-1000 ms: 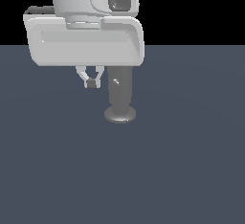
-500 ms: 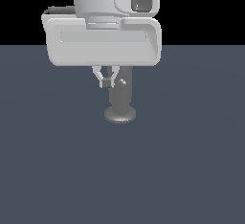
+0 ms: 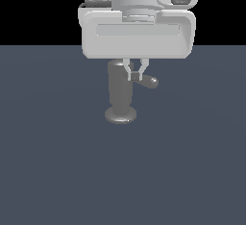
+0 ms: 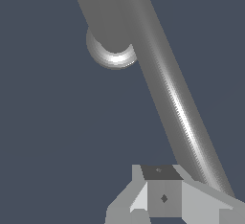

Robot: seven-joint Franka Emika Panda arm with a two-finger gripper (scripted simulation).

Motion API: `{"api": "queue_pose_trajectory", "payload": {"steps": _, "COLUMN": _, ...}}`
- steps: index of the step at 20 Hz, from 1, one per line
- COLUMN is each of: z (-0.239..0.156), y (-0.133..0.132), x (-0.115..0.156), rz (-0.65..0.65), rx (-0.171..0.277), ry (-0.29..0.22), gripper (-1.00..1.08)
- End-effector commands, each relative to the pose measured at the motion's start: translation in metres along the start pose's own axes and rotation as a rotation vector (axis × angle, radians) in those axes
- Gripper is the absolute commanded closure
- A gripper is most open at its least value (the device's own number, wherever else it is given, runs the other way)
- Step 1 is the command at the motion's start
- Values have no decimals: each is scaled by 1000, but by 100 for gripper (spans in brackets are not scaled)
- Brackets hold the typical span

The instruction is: Turn on the faucet by rotating a designated handle.

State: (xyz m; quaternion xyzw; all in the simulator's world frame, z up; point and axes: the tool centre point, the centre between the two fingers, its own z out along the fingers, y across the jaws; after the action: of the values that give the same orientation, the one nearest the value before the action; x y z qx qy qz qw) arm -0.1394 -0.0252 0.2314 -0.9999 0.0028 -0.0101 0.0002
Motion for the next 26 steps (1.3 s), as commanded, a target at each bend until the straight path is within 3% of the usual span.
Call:
{"api": "queue_pose_trajectory", "payload": {"steps": 1, "z": 11, "y": 19, "x": 0, "rz": 10, "rx": -1, "ry": -20, "gripper": 108}}
{"api": "queue_pose_trajectory", "payload": {"steps": 13, "z": 11, "y": 79, "x": 10, "rz": 10, "rx": -1, "ry": -20, "gripper": 108}}
{"api": "queue_pose_trajectory", "payload": {"steps": 14, "z": 11, "y": 79, "x": 10, "rz": 10, "rx": -1, "ry": -20, "gripper": 108}}
{"api": "queue_pose_trajectory", "payload": {"steps": 15, "z": -2, "y": 59, "x": 22, "rz": -28, "rx": -6, "ry": 14, "gripper": 108}}
{"api": "queue_pose_trajectory", "payload": {"steps": 26, "z": 1, "y": 85, "x": 51, "rz": -20, "rx": -5, "ry": 7, "gripper": 108}}
